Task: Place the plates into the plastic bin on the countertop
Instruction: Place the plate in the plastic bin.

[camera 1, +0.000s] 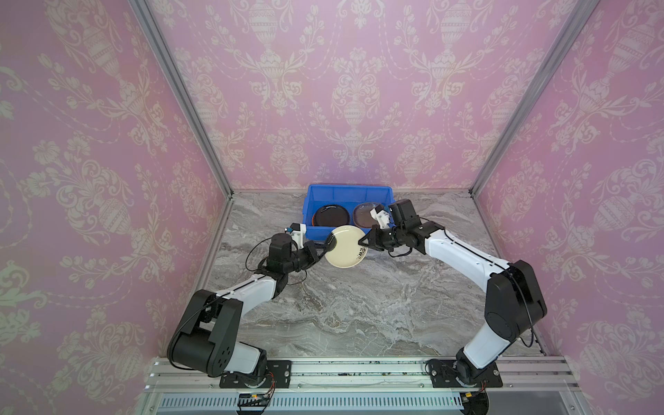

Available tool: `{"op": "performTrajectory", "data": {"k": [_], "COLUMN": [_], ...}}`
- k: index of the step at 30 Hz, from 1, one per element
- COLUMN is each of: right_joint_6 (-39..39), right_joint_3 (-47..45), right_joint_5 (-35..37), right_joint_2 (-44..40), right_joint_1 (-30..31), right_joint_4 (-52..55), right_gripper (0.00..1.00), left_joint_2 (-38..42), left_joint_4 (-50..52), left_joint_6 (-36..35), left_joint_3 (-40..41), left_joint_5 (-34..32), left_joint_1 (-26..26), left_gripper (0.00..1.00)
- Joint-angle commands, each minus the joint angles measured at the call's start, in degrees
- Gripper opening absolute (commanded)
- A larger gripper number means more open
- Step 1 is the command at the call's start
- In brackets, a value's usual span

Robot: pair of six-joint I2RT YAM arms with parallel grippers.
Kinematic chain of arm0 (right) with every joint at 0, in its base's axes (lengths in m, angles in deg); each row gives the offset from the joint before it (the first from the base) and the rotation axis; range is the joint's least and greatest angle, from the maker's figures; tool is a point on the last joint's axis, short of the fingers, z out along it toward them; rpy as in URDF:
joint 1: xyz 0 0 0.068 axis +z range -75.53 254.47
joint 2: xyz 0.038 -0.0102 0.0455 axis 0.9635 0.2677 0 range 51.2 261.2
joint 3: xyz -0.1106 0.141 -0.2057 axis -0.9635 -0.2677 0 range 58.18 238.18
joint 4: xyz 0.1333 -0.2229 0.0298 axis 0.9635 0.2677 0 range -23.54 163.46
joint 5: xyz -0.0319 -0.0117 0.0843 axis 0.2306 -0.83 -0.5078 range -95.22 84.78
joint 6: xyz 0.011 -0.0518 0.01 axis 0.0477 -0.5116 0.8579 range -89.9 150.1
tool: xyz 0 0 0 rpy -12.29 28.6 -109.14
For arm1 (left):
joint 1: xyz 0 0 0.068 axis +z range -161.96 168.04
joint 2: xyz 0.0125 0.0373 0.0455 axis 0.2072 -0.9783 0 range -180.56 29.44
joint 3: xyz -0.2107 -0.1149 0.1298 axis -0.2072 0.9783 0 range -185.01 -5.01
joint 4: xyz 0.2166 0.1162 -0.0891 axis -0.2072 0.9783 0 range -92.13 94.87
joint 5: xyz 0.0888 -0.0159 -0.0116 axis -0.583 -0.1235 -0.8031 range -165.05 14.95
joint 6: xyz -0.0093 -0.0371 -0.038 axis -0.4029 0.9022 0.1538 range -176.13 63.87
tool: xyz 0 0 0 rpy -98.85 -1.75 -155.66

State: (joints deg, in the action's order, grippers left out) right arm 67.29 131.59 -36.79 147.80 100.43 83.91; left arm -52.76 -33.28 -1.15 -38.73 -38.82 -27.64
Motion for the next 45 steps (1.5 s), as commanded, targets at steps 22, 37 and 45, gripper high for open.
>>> {"op": "performTrajectory", "data": {"k": [22, 37, 45], "right_joint_6": [9.9, 13.4, 12.3], "right_joint_3": [40.0, 55.7, 52.9], "right_joint_5": [3.0, 2.1, 2.8], "right_joint_2": [32.5, 49.1, 48.9], "right_joint_1": [-2.7, -4.0, -4.4], "right_joint_4": [-8.2, -5.3, -4.9], "right_gripper": [0.00, 0.00, 0.00], "left_joint_2": [7.0, 2.8, -0.8], "left_joint_4": [2.1, 1.6, -0.5], "left_joint_6": [-7.6, -7.9, -6.9], "left_joint_3": [4.9, 3.7, 2.3], "left_joint_5": [-8.6, -5.8, -4.8], "left_joint_1": [1.3, 4.3, 4.6], "left_gripper": [0.99, 0.99, 0.99]}}
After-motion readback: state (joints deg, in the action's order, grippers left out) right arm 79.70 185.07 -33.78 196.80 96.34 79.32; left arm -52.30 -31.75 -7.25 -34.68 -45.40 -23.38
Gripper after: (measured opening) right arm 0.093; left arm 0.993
